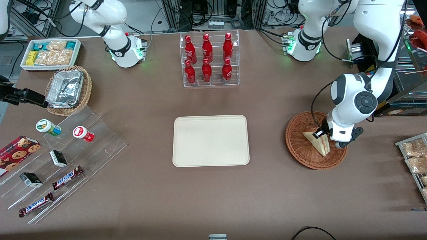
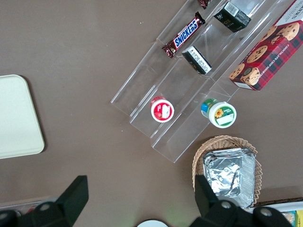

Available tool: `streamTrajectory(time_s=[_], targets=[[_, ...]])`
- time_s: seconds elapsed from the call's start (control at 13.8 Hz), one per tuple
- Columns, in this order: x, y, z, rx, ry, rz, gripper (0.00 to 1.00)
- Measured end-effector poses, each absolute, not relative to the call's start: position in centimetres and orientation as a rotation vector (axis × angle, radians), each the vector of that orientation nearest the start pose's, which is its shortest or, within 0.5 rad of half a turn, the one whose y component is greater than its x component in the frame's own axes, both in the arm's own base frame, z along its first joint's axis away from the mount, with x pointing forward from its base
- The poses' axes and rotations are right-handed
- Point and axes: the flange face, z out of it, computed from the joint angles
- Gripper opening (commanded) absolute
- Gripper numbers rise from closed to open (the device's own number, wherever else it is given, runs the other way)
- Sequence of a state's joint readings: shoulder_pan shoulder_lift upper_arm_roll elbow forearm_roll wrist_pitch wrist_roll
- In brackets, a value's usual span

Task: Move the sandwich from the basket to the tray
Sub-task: 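Close the left gripper on the wrapped sandwich's edge, then lift the sandwich with the left gripper and carry it toward the cream tray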

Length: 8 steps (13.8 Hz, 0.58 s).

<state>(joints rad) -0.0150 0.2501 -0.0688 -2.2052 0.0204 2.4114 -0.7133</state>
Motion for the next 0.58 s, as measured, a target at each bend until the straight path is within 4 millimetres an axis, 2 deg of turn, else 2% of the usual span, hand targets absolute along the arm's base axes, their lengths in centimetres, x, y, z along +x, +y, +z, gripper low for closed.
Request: streamTrajectory(time_s=[0.29, 0.44, 0.58], targets=[[54.8, -4.6, 26.8, -2.978, -0.946, 0.073, 0.0], [55.3, -4.9, 28.1, -2.969, -0.933, 0.101, 0.0], [55.6, -5.5, 30.3, -2.967, -0.856, 0.101, 0.0]])
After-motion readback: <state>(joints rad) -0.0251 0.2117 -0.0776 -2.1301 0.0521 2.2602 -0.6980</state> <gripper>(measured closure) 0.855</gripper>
